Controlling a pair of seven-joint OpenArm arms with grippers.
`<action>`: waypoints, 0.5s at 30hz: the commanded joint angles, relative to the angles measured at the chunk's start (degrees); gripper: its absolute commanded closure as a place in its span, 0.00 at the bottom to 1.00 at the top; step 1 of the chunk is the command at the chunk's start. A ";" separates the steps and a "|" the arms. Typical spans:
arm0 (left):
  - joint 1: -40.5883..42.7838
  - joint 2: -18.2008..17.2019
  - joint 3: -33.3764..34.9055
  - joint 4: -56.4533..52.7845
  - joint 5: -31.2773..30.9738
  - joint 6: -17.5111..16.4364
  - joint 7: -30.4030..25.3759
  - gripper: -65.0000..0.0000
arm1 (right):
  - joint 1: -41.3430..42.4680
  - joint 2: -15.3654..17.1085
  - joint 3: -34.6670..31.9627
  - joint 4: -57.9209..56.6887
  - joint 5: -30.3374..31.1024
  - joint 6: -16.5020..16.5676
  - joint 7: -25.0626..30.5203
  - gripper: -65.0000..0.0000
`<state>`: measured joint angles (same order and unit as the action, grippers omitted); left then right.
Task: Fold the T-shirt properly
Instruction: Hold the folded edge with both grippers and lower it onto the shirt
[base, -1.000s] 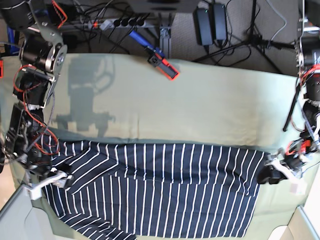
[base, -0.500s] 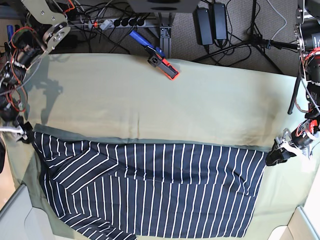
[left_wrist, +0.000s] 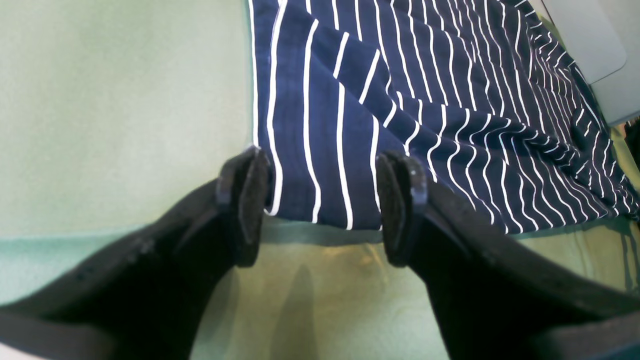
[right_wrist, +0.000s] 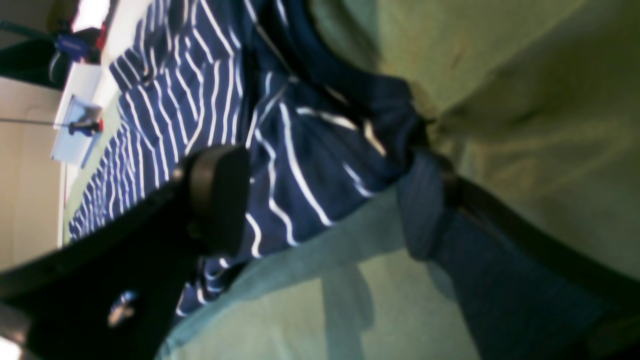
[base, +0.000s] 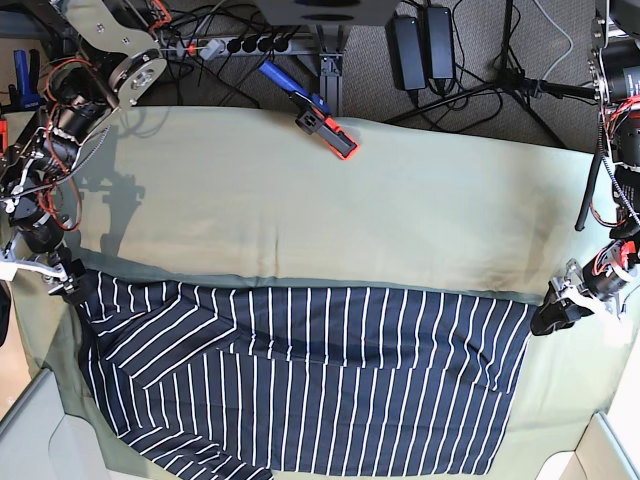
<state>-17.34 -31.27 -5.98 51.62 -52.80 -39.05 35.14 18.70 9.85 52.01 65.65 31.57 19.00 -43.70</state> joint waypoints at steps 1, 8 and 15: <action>-1.49 -1.14 -0.42 0.81 -0.96 -0.95 -0.98 0.42 | 1.16 0.55 -0.02 0.76 0.98 2.16 1.75 0.31; -1.33 -1.11 -0.42 0.81 -1.01 -0.95 -1.01 0.42 | 1.31 -0.37 -0.02 0.76 0.74 1.73 3.91 0.31; -1.03 -1.11 -0.44 0.81 -3.65 -0.95 2.54 0.42 | 1.92 -0.35 -0.02 0.76 0.07 -0.42 5.75 0.78</action>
<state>-17.12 -31.27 -5.98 51.62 -55.22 -39.07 38.59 19.09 8.56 52.01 65.56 30.96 18.41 -39.33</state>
